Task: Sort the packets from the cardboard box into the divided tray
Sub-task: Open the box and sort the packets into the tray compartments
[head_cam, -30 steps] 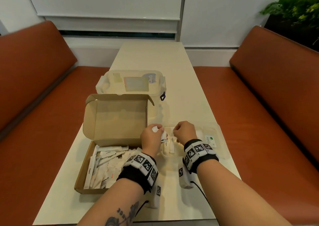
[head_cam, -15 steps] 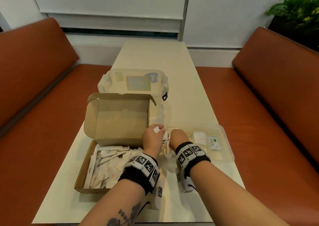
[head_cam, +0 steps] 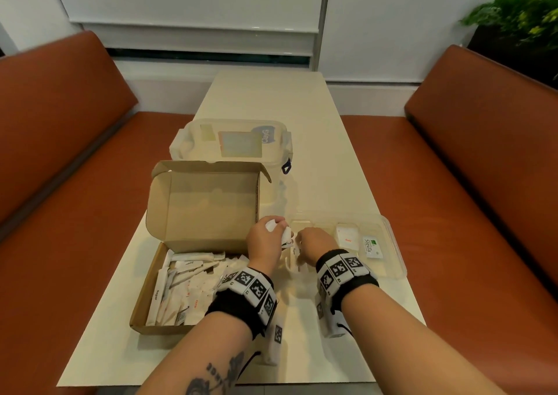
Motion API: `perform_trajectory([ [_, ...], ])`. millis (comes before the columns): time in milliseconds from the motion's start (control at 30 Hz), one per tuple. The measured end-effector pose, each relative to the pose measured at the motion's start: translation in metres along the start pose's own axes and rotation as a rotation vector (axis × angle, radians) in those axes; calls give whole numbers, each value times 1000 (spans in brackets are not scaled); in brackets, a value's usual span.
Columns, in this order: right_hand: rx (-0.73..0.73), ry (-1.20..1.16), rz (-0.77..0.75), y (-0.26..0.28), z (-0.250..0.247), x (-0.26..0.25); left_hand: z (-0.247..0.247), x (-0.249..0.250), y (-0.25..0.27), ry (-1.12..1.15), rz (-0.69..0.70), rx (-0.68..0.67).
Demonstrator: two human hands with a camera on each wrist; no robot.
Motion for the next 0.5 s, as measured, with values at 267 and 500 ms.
perform_trajectory([
  [267, 249, -765, -133, 22, -40, 6, 7, 1, 1, 142, -23, -32],
  [500, 246, -1037, -147, 30, -37, 19, 23, -1, 1, 264, -86, -176],
])
Point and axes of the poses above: each hand's wrist, its own y-axis away from the middle knuckle, its own z-axis out of the palm, x = y × z, the point moved 8 cm from there along -y, towards the middle knuckle, and after that the axes turned 9 degrees about -x, right-handed, at the moved point
